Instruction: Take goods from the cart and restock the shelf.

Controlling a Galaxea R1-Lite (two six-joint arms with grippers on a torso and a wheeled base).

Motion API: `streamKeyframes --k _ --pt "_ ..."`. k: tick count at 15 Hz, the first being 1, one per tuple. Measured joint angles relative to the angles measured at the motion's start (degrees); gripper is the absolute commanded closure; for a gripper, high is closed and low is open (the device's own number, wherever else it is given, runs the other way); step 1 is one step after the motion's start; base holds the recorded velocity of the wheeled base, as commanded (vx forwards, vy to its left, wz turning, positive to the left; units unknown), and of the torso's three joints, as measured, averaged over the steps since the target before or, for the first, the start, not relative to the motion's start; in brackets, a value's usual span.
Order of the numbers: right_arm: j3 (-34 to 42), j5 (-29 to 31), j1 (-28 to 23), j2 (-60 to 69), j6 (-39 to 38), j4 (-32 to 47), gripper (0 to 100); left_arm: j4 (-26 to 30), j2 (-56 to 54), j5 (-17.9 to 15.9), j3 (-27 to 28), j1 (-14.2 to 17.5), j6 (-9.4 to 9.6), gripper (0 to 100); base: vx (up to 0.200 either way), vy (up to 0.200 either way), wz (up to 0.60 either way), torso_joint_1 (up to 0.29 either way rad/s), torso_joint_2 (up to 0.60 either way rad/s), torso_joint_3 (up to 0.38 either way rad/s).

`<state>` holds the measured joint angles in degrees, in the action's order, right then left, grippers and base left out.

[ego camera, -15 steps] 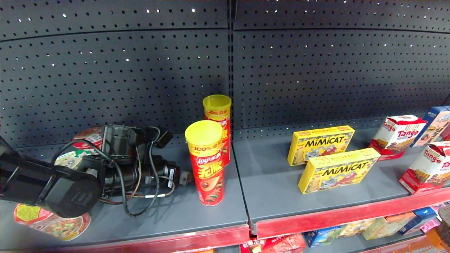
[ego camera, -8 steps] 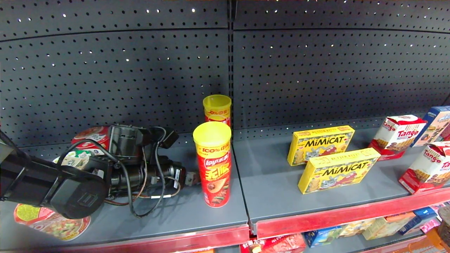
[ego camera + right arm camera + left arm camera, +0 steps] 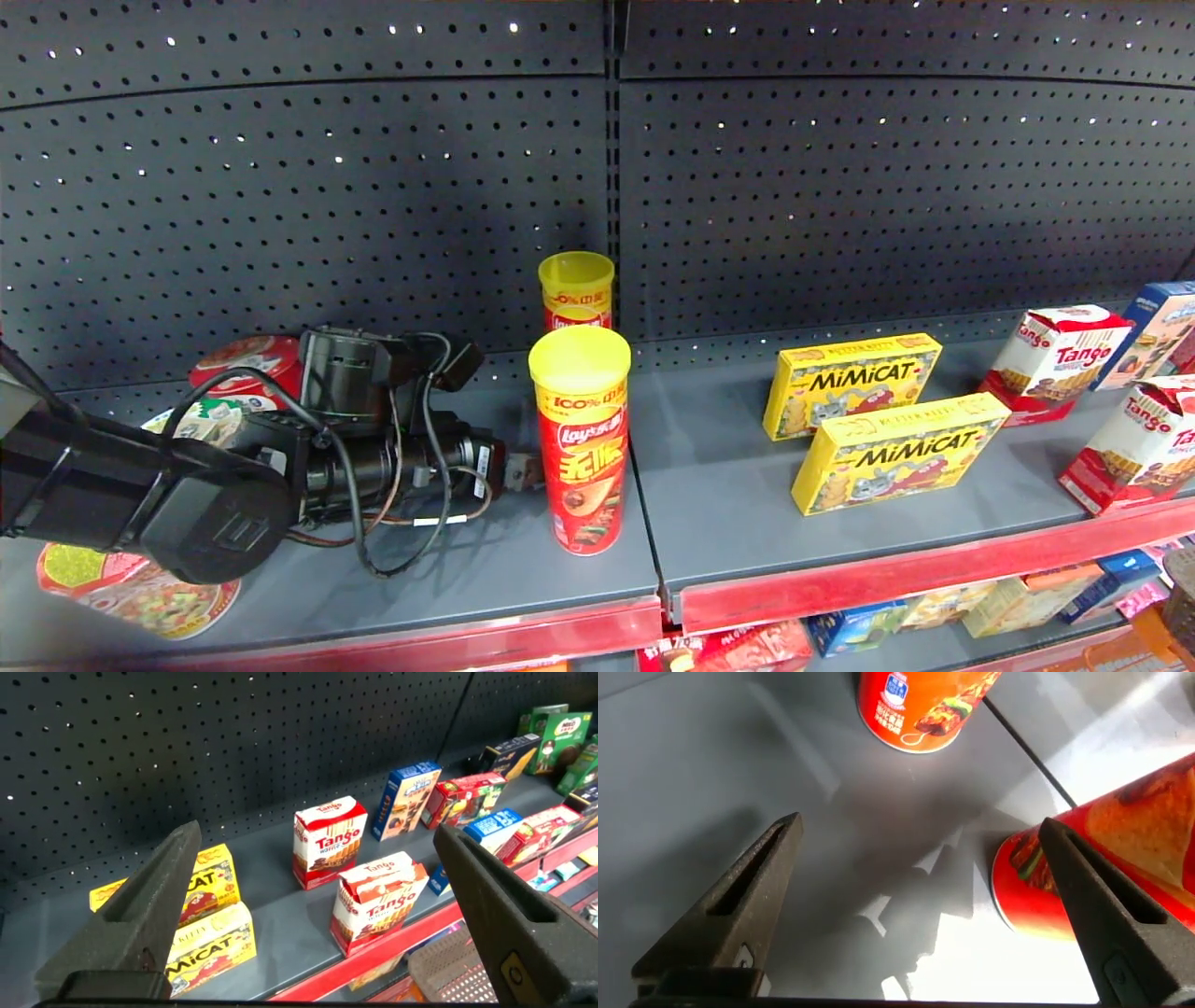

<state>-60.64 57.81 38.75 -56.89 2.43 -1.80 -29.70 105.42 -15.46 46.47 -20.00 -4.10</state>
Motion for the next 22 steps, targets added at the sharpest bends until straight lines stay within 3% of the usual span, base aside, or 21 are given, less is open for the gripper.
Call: streamKeyframes --k 13,16,22 --pt "0.1 -0.1 -1.0 0.2 0.0 0.0 0 0.0 0.2 1.5 0.5 -1.2 -1.15 0 0.0 0.0 0.0 0.0 0.0 0.0" --pt "0.1 -0.1 -1.0 0.4 0.0 0.0 0 0.0 0.0 2.8 0.5 -0.8 -3.71 0 0.0 0.0 0.0 0.0 0.0 0.0" --pt "0.3 0.1 -1.0 1.7 0.0 0.1 0 0.0 -8.3 3.2 -3.3 3.9 -4.52 0 0.0 0.0 0.0 0.0 0.0 0.0"
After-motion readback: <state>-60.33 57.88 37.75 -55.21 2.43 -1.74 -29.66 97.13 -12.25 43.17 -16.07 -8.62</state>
